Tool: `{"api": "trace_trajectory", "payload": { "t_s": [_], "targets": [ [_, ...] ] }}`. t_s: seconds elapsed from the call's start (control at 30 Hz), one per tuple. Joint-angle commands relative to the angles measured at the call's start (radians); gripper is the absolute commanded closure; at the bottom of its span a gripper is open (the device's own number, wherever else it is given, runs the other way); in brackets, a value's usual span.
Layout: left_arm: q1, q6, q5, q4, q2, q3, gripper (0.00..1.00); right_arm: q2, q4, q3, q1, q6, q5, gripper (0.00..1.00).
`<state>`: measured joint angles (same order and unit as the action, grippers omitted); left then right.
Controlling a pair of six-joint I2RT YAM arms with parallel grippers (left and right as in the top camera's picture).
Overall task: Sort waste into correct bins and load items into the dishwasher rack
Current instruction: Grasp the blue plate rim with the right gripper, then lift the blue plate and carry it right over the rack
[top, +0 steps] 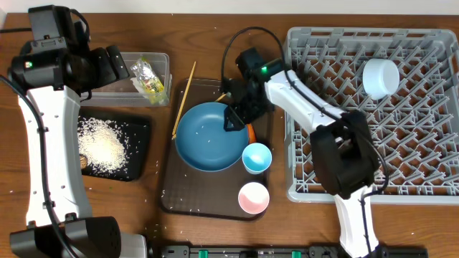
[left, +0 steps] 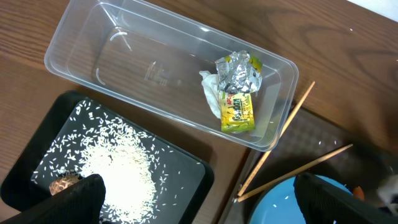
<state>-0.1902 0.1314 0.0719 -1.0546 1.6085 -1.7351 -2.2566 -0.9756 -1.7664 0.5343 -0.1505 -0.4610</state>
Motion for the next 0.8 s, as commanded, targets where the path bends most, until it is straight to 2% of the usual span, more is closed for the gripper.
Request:
{"api": "trace_trajectory", "payload": {
  "t_s": [0.0,0.13,0.2,0.77],
  "targets": [
    [-0.004,0.005,-0.001,-0.004,0.007,0.012,0.02,-0.074,-0.010,-0.003,0.018,-0.023,-0.037,0.53],
    [-0.004,0.005,-0.001,-0.004,0.007,0.012,0.02,-0.081,-0.015,-0.004,0.003,-0.023,-0.045,0.89],
    [-0.004,0.005,-0.001,-0.004,0.007,0.012,0.02,-0.079,-0.012,-0.004,-0.005,-0.023,-0.044,0.99],
    [-0.004,0.005,-0.001,-0.003,0.007,0.012,0.02,0.037,0.003,-0.096,-0.070,0.005,-0.006,0.99]
  ]
}}
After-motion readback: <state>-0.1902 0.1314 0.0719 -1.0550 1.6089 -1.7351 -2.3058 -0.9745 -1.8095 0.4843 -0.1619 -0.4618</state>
